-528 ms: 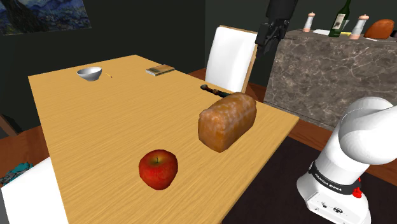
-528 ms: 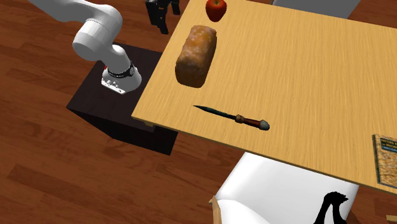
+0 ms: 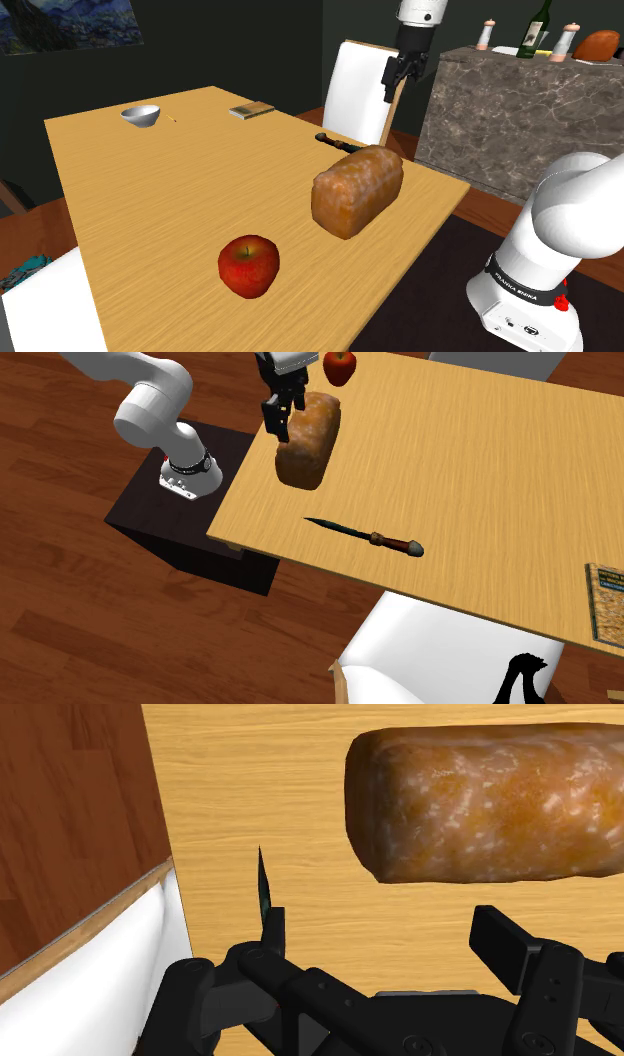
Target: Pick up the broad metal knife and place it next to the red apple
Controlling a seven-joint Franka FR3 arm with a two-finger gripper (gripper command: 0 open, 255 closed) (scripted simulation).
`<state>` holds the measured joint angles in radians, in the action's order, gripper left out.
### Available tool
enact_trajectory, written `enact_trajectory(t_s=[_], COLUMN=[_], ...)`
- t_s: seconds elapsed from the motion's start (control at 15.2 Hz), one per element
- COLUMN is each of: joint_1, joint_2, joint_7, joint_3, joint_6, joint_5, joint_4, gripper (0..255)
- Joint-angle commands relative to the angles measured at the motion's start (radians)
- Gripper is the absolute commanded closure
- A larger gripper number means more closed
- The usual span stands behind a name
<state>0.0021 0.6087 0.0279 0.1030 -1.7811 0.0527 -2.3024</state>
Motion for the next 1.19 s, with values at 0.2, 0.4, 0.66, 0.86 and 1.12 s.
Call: enact_trajectory(t_s=[0.2, 0.4, 0.66, 0.86, 1.12], joint_1=[0.004, 0.006, 0.007, 0.003, -0.013], joint_2=[-0.177, -0.289, -0.446, -0.567, -0.732], joint_7=[0.059, 0.101, 0.163, 0.213, 0.276], joint_3=[0.054, 0.085, 0.12, 0.139, 0.151], joint_6=[-0.106, -0.158, -0.213, -0.242, -0.263], joint_5=[-0.019, -0.041, -0.084, -0.125, -0.187], joint_4=[0.042, 0.082, 0.153, 0.219, 0.326], gripper=[0, 0, 0, 0, 0])
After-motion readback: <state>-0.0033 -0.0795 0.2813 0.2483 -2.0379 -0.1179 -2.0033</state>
